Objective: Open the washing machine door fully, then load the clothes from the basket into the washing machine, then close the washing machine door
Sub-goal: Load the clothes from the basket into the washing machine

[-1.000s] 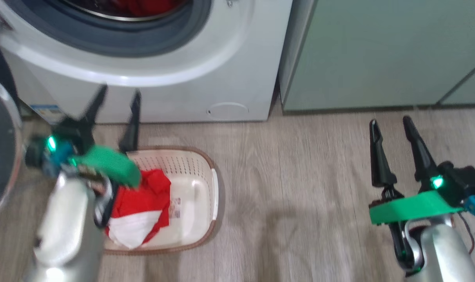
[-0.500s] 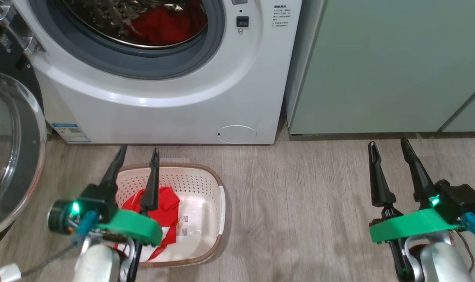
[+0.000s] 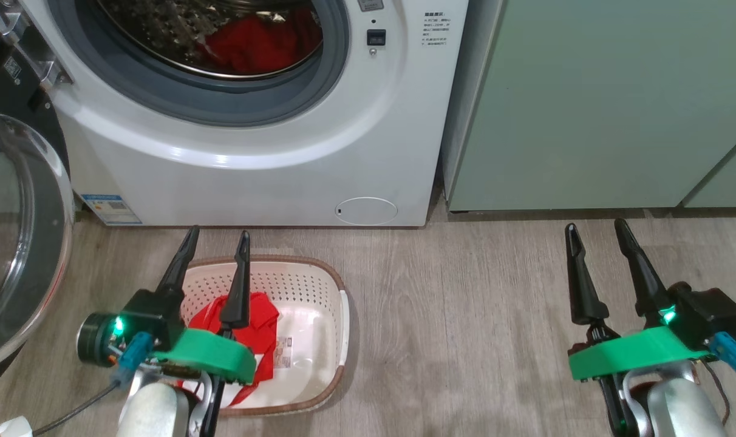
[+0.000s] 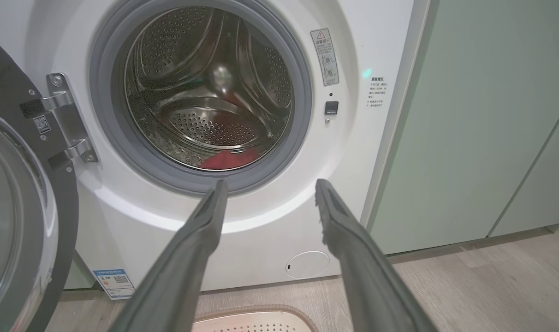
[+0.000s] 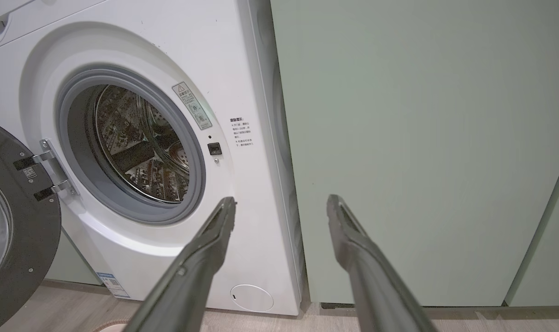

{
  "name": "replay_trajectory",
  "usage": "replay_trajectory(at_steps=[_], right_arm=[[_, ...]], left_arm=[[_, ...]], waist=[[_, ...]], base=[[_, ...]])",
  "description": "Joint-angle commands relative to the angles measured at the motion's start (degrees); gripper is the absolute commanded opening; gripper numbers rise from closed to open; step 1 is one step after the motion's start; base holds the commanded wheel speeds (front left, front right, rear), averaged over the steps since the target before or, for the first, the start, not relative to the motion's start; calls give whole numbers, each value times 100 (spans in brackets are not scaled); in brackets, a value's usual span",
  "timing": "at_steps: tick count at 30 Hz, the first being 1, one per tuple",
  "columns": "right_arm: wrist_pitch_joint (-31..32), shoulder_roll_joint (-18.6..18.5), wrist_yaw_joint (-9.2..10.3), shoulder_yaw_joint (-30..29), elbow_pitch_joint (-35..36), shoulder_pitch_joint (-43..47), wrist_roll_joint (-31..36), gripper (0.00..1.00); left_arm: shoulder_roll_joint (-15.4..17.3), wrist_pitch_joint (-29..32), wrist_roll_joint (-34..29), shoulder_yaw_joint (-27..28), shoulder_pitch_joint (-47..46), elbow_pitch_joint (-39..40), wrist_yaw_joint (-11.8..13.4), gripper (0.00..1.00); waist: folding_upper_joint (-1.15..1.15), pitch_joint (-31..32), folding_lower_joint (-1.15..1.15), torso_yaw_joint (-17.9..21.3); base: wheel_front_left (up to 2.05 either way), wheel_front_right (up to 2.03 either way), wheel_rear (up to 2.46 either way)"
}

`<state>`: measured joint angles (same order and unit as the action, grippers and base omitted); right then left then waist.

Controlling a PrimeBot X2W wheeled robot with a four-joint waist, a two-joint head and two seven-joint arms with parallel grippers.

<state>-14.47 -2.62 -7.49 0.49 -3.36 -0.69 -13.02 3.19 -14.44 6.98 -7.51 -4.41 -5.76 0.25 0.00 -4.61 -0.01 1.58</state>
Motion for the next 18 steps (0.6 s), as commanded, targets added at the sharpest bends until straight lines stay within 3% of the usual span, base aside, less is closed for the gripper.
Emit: replay_trajectory(at_steps=[1, 18], right_arm=[[-52, -26, 0, 142, 172, -123, -37, 100], [-52, -26, 0, 173, 198, -74, -32, 100]], left_arm=[[-17, -56, -24, 200, -93, 223, 41, 100], [-30, -56, -90, 235, -64, 88, -31, 100]], waist=[[0, 2, 1, 2], [0, -106, 1, 27]], base=[[0, 0, 0], [0, 0, 0]])
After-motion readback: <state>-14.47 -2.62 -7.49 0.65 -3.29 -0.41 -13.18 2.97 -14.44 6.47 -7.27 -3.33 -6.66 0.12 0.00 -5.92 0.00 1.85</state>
